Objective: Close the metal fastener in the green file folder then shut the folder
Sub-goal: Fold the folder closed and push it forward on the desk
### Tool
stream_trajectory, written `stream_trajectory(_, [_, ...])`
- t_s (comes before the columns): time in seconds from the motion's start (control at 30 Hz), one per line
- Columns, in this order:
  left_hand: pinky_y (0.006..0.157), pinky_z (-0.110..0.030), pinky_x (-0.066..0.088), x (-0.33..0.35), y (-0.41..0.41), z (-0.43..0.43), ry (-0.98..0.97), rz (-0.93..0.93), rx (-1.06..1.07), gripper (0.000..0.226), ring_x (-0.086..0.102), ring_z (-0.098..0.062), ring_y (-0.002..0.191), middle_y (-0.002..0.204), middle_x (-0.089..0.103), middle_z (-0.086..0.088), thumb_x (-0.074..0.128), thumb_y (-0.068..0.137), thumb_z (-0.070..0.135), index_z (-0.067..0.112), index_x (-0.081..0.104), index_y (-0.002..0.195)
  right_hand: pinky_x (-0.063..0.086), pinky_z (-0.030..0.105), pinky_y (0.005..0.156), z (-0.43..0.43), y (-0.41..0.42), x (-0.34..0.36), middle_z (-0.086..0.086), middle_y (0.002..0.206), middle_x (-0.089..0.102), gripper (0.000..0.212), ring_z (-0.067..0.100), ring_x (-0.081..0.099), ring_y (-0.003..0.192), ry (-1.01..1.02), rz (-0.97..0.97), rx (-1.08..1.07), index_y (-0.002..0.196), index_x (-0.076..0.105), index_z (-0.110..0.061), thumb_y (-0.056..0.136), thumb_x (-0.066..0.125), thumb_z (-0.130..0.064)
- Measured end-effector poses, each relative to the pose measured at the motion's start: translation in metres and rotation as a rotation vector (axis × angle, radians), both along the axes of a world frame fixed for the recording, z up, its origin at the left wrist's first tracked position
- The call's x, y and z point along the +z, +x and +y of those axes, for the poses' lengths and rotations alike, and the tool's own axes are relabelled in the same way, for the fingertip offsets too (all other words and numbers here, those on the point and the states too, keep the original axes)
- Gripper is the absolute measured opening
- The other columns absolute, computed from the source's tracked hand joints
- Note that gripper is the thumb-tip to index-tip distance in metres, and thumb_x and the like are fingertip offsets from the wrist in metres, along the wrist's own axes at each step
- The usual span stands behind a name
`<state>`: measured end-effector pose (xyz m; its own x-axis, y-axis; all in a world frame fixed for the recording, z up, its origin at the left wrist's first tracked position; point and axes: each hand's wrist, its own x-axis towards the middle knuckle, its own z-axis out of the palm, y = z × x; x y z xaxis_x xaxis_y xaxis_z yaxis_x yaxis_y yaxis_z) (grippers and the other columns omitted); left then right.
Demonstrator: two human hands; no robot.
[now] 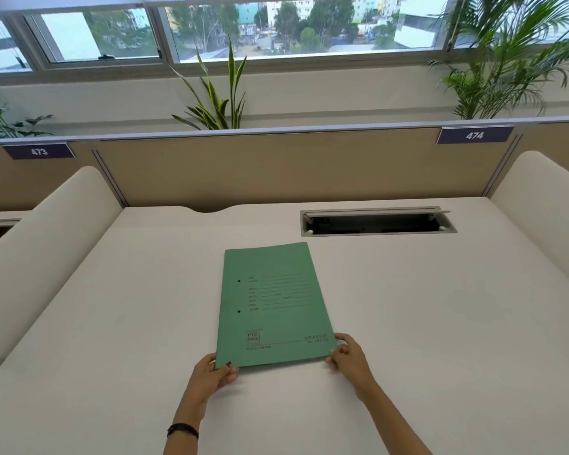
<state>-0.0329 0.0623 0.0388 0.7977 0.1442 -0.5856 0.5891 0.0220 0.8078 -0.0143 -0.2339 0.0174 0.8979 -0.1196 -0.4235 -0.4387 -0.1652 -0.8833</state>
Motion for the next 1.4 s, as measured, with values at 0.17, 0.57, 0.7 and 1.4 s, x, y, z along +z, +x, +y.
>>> stream_trajectory(0.17, [0.105,-0.040,0.042,0.006,0.025,-0.006,0.153,-0.078,0.120,0.051,0.051,-0.034,0.125,0.140,0.050,-0.022,0.056,0.093,0.000,0.001,0.039,0.141,0.047,0.016,0.080,0.014,0.027,0.009,-0.010,0.106,0.063,0.053,0.006,0.060,0.093,-0.029,-0.097,0.164,0.119,0.049,-0.027,0.085,0.042,0.013])
stream_trajectory(0.57, [0.122,-0.045,-0.001,-0.026,0.075,-0.021,1.000,-0.123,-0.586,0.114,-0.013,-0.039,0.148,0.160,-0.014,-0.017,-0.022,0.066,0.082,0.011,-0.001,0.153,-0.007,0.016,0.115,0.029,0.056,-0.028,0.004,0.159,-0.003,0.056,0.017,-0.001,0.147,-0.749,-0.335,0.598,0.148,0.006,-0.012,0.100,0.032,-0.027])
stream_trajectory(0.7, [0.120,-0.051,-0.002,-0.031,0.104,-0.012,1.095,-0.082,-0.679,0.152,-0.015,-0.037,0.148,0.160,-0.018,-0.015,-0.045,0.022,0.082,0.011,-0.008,0.152,-0.005,0.032,0.120,0.029,0.073,-0.030,0.002,0.159,-0.007,0.057,0.014,-0.005,0.147,-0.864,-0.327,0.707,0.149,0.001,-0.016,0.101,0.028,-0.031])
stream_trajectory(1.4, [0.112,-0.063,-0.015,-0.045,0.213,-0.002,1.074,-0.002,-0.685,0.090,-0.031,-0.032,0.144,0.157,-0.032,-0.004,0.029,0.090,0.069,0.023,-0.021,0.149,-0.001,0.036,0.120,0.042,0.171,-0.030,0.004,0.159,-0.008,0.061,0.015,-0.005,0.147,-0.876,-0.308,0.788,0.149,0.000,-0.015,0.100,0.033,-0.031])
